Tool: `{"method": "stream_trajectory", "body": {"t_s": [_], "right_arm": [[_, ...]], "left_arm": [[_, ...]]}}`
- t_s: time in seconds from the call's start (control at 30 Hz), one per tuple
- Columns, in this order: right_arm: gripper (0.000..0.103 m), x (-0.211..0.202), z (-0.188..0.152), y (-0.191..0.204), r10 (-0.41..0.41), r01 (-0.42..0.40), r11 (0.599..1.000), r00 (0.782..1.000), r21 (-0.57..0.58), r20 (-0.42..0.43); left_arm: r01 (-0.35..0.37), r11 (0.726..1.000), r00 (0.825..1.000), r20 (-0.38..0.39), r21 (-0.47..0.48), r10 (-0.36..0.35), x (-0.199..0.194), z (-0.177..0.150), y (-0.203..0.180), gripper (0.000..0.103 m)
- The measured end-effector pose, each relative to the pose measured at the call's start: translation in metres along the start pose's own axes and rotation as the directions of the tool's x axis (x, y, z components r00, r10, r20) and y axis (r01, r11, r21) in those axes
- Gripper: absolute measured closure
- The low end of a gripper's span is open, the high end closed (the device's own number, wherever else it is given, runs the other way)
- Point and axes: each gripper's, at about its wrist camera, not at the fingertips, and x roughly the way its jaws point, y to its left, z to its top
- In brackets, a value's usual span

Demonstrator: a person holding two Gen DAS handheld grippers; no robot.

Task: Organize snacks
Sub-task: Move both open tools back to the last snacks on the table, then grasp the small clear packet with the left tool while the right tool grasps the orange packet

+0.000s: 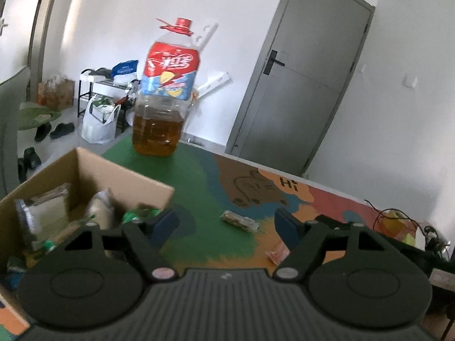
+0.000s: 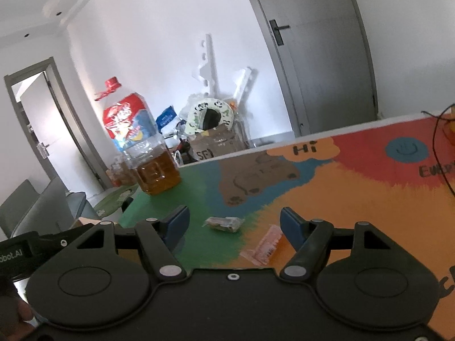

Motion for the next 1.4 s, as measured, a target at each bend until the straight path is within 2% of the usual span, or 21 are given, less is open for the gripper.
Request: {"method": "stream_trajectory", "body": {"t_s": [0.13,0.43,0.9,1.0,1.03,1.07,1.13,1.4], "right_arm": [[0.040,0.016,-0.001,-0.012,0.007,-0.006,0.999,0.999,0.039,-0.036],[0.043,0.046,-0.007,-0.030,-0.026,0.035,0.996,0.994,0.085,-0.104],[0.049,0.087,-0.009,-0.036,-0.056,0.078,0.992,0.979,0.104,-0.196],[0.056,0.095,-0.015,-0.038,-0.062,0.083,0.992,0.975,0.095,-0.213],[0.062,0.096,-0.018,-0.038,-0.063,0.084,0.992,0.976,0.092,-0.207],[0.073,0.096,-0.019,-0.035,-0.081,0.096,0.993,0.977,0.066,-0.198],[0.082,0.099,-0.021,-0.032,-0.072,0.082,0.996,0.977,0.045,-0.201],[0.084,0.094,-0.019,-0.046,-0.054,0.072,0.992,0.984,0.102,-0.172]], "left_arm": [[-0.014,1.000,1.000,-0.016,0.012,0.014,0.019,-0.001,-0.014,0.034],[-0.047,0.999,0.997,-0.067,0.003,0.047,0.060,-0.007,-0.027,0.049],[-0.073,0.997,0.992,-0.106,0.004,0.073,0.106,-0.002,-0.034,0.052],[-0.079,0.997,0.990,-0.118,0.003,0.079,0.113,-0.004,-0.031,0.052],[-0.077,0.997,0.989,-0.124,0.002,0.077,0.115,-0.005,-0.030,0.052],[-0.076,0.997,0.989,-0.127,0.000,0.076,0.117,-0.006,-0.029,0.052],[-0.078,0.997,0.988,-0.132,-0.007,0.076,0.120,-0.008,-0.027,0.052],[-0.080,0.997,0.986,-0.145,0.005,0.080,0.137,-0.015,-0.028,0.051]]}}
